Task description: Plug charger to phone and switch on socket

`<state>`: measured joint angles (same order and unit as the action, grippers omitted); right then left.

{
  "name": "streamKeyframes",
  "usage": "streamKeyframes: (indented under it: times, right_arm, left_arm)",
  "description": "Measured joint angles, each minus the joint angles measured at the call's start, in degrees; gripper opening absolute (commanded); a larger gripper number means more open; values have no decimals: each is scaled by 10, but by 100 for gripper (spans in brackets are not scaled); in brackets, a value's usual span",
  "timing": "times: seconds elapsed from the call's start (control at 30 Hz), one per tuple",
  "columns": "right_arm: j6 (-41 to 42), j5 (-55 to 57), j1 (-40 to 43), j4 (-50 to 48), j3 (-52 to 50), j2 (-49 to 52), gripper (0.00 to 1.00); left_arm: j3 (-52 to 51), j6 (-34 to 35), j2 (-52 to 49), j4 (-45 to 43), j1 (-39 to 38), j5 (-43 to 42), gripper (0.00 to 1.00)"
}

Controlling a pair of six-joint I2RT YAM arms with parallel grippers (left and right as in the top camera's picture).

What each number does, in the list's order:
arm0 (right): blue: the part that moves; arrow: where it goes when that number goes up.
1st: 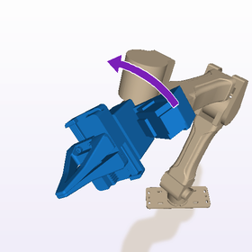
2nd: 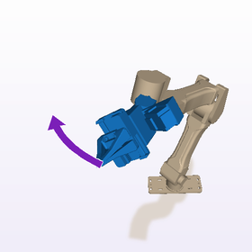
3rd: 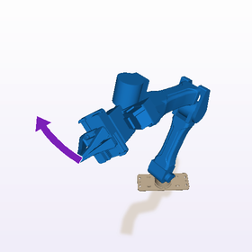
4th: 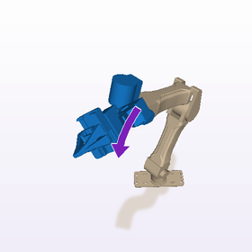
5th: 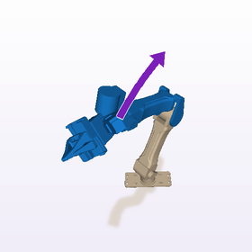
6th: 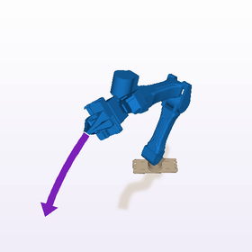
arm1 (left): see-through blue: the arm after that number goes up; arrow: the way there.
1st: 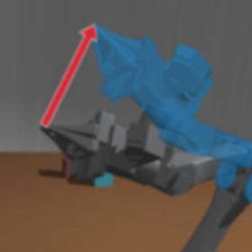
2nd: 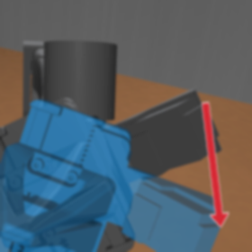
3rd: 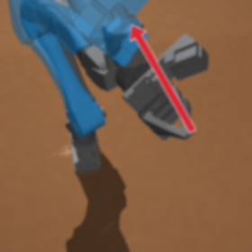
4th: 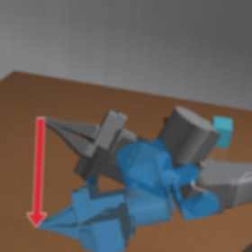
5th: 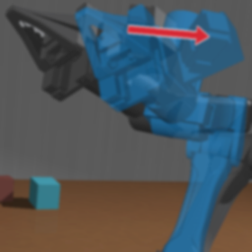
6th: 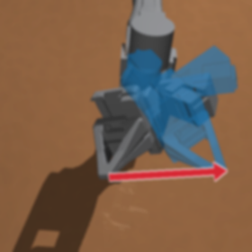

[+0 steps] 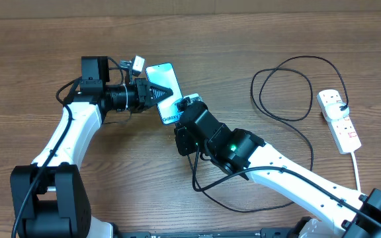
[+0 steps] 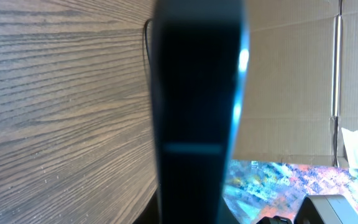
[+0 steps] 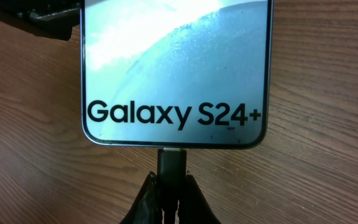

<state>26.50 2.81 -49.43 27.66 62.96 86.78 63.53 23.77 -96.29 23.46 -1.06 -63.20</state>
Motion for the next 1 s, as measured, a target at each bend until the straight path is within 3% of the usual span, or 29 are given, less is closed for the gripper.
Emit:
streamKeyframes:
  times: [0.07,0.23,0.4,0.5,0.57,0.73,1.0]
  right_arm:
    - [1,-1,0,3,0,0,18]
    - [-3,-16,3,6,12,0,51]
    - [-5,-49,7,22,26,0,72]
    - [-7,-60,13,54,35,-1,79]
    - [-4,-64,14,86,35,-4,100]
    - [-8,-70,16,139,35,-43,100]
    - [9,-40,33,183,35,-203,100]
  left_arm:
    - [0,0,0,3,0,0,4]
    - [-5,-2,-1,10,-9,0,4]
    - [-8,3,-1,19,-19,34,4]
    - [-13,5,-2,23,-26,68,4]
    - [-14,5,-2,23,-30,91,4]
    - [-14,3,-2,23,-45,125,4]
    - [-14,-50,-26,23,-102,125,4]
